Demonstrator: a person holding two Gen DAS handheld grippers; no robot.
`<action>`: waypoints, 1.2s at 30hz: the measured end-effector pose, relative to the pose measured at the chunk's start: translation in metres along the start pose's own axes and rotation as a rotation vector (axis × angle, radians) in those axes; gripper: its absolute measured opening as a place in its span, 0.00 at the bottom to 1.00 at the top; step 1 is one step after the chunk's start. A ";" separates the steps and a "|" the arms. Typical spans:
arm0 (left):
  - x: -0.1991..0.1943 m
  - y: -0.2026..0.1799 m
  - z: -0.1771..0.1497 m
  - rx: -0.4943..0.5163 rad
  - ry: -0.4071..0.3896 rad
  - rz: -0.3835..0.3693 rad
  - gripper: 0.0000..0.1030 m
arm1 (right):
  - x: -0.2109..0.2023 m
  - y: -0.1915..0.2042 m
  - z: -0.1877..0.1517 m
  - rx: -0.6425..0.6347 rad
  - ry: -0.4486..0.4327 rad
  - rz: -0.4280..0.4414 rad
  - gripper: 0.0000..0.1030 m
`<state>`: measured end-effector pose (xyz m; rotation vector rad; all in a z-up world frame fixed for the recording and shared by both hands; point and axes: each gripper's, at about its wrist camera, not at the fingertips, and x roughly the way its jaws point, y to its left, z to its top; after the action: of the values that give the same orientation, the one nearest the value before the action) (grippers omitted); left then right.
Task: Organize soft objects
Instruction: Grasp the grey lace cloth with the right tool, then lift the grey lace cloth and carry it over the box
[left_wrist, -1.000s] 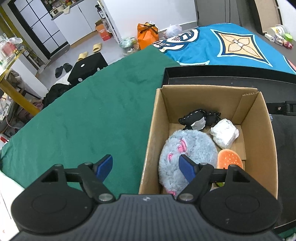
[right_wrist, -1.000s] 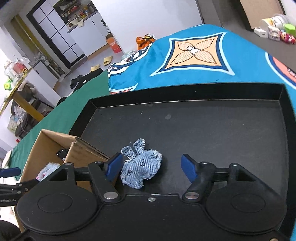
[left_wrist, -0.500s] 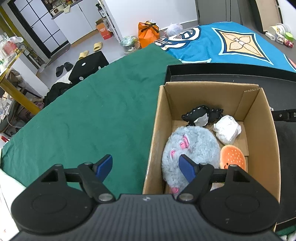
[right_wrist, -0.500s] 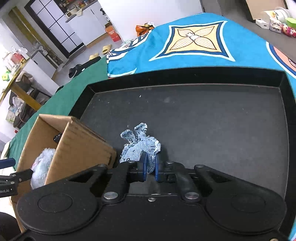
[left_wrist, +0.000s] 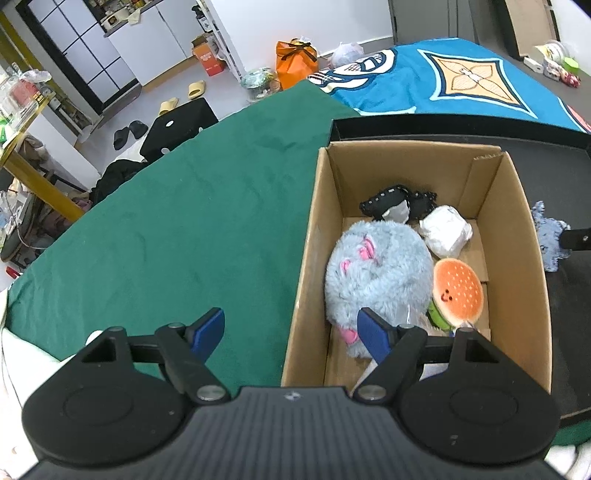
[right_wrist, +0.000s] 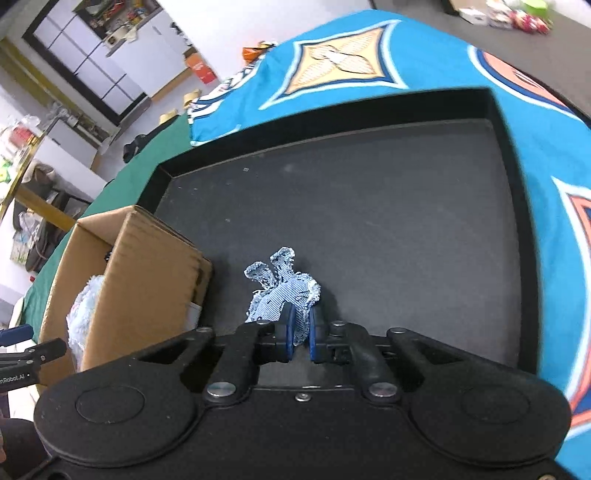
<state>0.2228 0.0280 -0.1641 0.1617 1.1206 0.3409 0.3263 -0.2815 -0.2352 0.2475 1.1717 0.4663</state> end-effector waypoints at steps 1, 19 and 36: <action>-0.001 0.000 -0.001 0.002 -0.002 0.002 0.75 | -0.002 -0.004 0.000 0.012 0.006 -0.001 0.08; -0.007 0.001 -0.002 0.005 -0.005 0.004 0.75 | 0.007 0.010 0.002 -0.084 -0.048 -0.090 0.58; -0.011 -0.003 -0.004 0.020 -0.008 0.011 0.75 | 0.004 0.023 -0.006 -0.186 -0.037 -0.135 0.23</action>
<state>0.2160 0.0214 -0.1575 0.1869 1.1164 0.3382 0.3172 -0.2596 -0.2305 0.0162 1.0937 0.4472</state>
